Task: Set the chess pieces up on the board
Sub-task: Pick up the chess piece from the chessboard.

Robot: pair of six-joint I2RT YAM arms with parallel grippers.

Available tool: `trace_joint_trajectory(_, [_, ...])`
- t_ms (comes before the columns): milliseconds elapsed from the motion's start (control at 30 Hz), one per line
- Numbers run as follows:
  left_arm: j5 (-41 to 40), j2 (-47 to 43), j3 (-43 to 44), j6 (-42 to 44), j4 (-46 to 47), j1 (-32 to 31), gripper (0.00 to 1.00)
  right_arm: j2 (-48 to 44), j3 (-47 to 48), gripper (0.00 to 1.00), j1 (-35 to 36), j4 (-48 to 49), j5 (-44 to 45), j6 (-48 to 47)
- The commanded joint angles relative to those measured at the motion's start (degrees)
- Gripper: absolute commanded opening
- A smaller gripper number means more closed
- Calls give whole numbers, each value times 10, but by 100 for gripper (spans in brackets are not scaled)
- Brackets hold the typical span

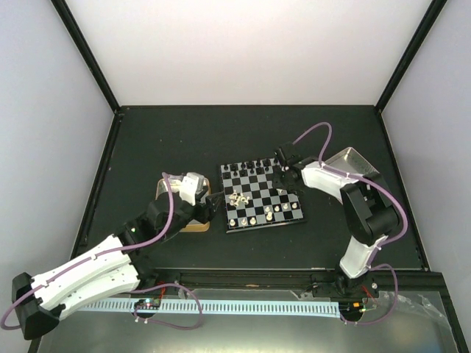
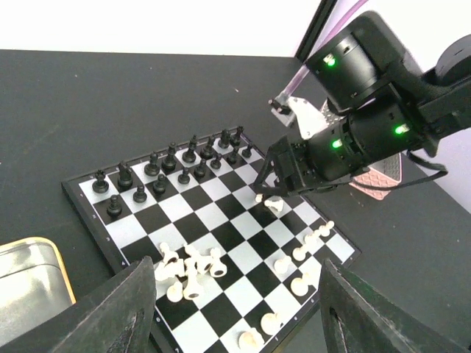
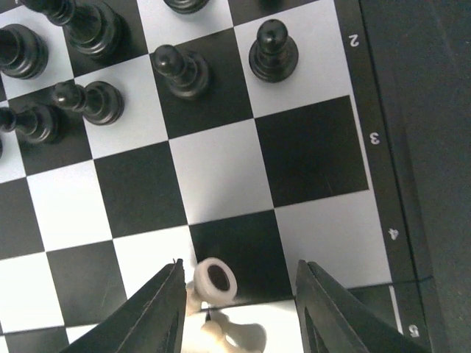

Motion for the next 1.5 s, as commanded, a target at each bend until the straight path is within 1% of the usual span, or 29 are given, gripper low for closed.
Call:
trace_joint_trajectory(0, [-17, -13, 0, -8, 17, 3, 62, 25, 27, 42, 2, -4, 12, 5])
trace_joint_trajectory(300, [-15, -12, -3, -10, 21, 3, 62, 40, 44, 30, 18, -13, 11, 23])
trace_joint_trajectory(533, [-15, -14, -7, -13, 16, 3, 62, 41, 48, 28, 36, -29, 35, 41])
trace_joint_trajectory(633, [-12, -14, -6, -16, 15, 3, 62, 49, 57, 24, 42, -35, 45, 50])
trace_joint_trajectory(767, [-7, -16, 0, -15, 10, 3, 62, 62, 76, 21, 51, -42, 55, 56])
trace_joint_trajectory(1000, [-13, -17, -3, -24, 2, 3, 63, 63, 83, 8, 59, -33, 53, 63])
trace_joint_trajectory(1267, [-8, 19, -17, -76, 10, 3, 66, 7, 43, 7, 60, 33, -15, 79])
trace_joint_trajectory(1367, [15, 44, -26, -94, 32, 3, 67, -25, 17, 7, 60, 68, -64, 89])
trace_joint_trajectory(1467, [45, 69, -35, -102, 68, 3, 67, -65, -17, 7, 60, 110, -132, 111])
